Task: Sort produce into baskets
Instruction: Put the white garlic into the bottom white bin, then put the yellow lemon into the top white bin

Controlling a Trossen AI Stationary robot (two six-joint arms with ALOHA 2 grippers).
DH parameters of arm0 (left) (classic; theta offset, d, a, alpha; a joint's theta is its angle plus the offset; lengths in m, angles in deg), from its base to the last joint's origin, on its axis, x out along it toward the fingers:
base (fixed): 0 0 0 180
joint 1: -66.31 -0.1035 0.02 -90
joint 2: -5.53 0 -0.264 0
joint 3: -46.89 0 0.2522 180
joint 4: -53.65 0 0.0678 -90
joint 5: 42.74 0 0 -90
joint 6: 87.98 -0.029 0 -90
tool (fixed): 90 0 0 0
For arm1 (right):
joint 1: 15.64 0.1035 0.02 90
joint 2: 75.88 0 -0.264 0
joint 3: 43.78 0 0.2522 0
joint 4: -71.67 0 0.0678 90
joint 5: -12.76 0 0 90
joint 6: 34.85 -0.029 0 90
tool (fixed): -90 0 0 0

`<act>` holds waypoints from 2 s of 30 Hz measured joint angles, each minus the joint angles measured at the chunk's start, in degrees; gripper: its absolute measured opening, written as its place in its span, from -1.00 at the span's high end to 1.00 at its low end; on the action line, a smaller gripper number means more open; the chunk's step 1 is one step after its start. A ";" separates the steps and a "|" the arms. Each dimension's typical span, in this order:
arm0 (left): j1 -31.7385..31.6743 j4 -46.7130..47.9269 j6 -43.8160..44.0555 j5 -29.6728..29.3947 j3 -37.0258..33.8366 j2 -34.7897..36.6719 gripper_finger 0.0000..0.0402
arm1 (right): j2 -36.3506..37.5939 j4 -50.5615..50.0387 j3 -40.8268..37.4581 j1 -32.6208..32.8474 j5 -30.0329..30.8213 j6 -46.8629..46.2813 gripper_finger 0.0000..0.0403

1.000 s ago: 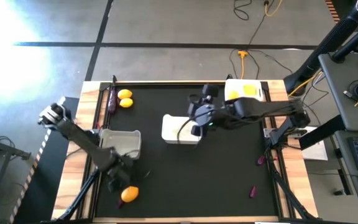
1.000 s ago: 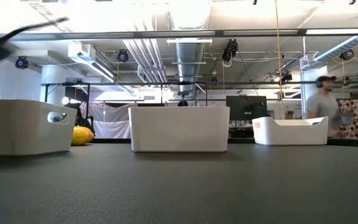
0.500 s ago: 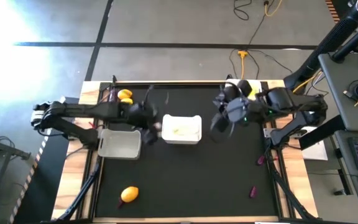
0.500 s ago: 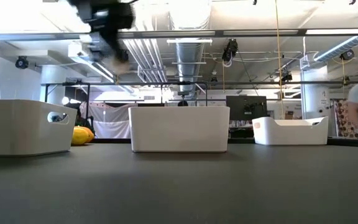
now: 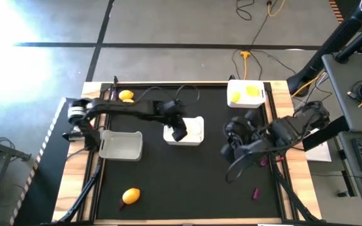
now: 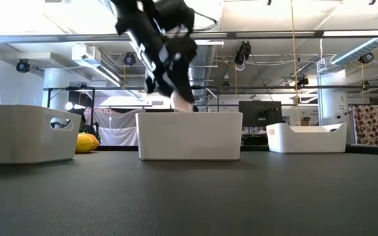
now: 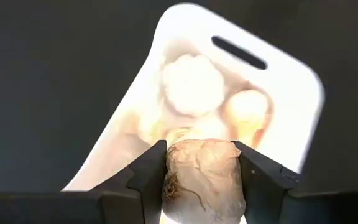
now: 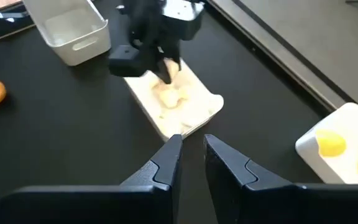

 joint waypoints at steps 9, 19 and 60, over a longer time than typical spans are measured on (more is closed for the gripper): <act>1.08 7.48 -0.30 2.16 4.15 -0.68 -0.23 | 0.32 -0.04 -0.82 1.47 0.31 1.37 0.71; 14.77 32.43 8.24 2.68 6.26 7.72 -0.37 | 0.16 0.97 -0.82 -2.49 15.13 13.72 0.71; 55.36 14.99 53.40 4.16 -16.55 2.35 -0.37 | -0.08 21.24 -4.19 -10.42 2.60 31.16 0.71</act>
